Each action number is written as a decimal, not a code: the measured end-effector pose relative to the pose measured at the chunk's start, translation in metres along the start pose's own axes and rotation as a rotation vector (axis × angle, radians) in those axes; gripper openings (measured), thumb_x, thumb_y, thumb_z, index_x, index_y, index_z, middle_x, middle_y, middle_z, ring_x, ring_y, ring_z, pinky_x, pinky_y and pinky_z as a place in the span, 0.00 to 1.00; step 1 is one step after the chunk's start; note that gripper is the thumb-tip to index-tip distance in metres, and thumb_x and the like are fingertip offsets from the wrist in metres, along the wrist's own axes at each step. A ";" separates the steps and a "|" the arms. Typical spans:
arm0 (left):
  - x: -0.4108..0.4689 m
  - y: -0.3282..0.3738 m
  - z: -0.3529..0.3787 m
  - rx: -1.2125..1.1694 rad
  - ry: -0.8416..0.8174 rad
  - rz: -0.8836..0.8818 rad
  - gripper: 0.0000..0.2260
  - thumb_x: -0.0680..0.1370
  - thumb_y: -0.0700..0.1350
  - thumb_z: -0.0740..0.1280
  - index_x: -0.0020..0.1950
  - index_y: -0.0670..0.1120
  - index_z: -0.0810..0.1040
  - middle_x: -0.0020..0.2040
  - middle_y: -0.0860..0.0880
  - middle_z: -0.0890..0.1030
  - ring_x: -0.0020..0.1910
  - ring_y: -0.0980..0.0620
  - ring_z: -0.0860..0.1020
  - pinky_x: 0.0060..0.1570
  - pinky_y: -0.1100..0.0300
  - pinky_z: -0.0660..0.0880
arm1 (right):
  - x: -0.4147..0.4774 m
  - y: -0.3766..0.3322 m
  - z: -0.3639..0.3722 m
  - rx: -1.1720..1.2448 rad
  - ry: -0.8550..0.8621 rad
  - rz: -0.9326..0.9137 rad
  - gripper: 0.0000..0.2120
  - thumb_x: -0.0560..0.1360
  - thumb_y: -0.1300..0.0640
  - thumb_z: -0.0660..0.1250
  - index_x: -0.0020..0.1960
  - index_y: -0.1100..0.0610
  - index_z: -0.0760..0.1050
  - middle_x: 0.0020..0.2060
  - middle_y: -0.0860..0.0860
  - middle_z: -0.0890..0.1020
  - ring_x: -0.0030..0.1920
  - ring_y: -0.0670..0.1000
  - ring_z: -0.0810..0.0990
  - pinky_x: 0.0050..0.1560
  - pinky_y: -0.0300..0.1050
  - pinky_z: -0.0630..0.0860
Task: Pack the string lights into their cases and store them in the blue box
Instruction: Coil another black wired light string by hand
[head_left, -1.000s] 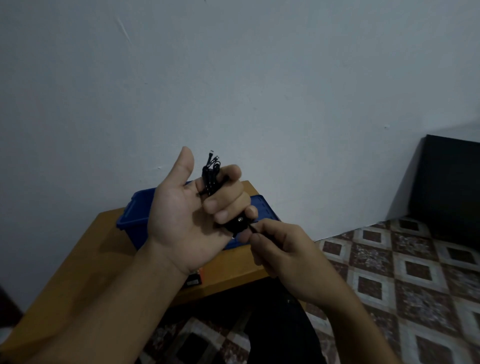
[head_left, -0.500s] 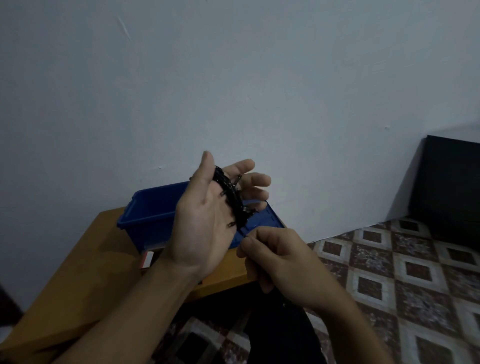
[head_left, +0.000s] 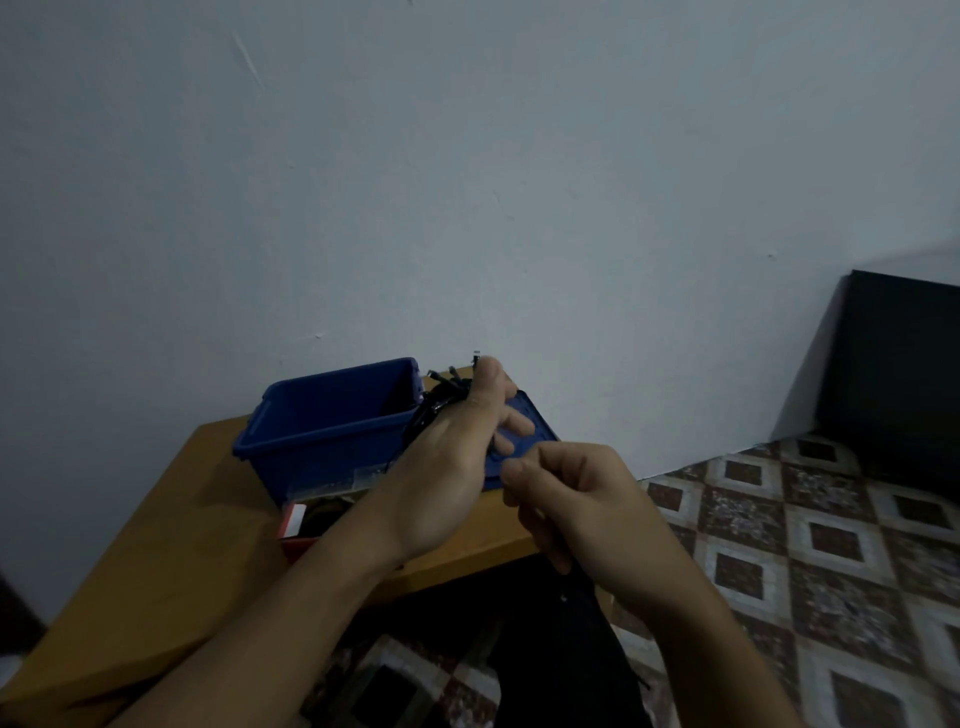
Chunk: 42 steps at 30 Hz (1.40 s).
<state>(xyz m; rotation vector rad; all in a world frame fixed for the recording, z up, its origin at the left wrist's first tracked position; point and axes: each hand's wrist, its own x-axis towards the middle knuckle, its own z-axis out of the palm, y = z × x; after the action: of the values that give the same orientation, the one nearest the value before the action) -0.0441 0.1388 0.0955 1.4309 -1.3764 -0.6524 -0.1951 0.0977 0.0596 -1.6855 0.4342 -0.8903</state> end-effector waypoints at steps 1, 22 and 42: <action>0.004 -0.003 -0.001 0.001 0.013 -0.026 0.41 0.54 0.87 0.49 0.48 0.62 0.80 0.46 0.57 0.85 0.44 0.56 0.81 0.62 0.44 0.74 | 0.000 0.000 0.000 0.039 0.001 0.007 0.19 0.81 0.54 0.66 0.40 0.69 0.70 0.25 0.54 0.69 0.25 0.52 0.62 0.25 0.44 0.61; -0.019 0.023 -0.009 0.063 -0.293 -0.366 0.45 0.74 0.73 0.38 0.28 0.44 0.81 0.23 0.45 0.72 0.24 0.49 0.69 0.56 0.40 0.76 | 0.001 0.001 -0.007 0.118 0.119 -0.174 0.06 0.80 0.62 0.67 0.47 0.65 0.78 0.32 0.54 0.80 0.30 0.52 0.77 0.34 0.44 0.76; -0.023 0.032 -0.018 0.137 -0.475 -0.392 0.49 0.72 0.76 0.39 0.31 0.37 0.81 0.19 0.47 0.65 0.20 0.51 0.59 0.32 0.62 0.66 | 0.002 0.001 -0.002 0.169 0.161 -0.263 0.10 0.76 0.60 0.67 0.52 0.65 0.83 0.27 0.42 0.80 0.26 0.37 0.75 0.29 0.27 0.69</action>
<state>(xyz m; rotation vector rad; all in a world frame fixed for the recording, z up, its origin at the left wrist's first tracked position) -0.0459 0.1704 0.1248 1.7500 -1.5300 -1.2330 -0.1950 0.0942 0.0595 -1.5421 0.2386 -1.2274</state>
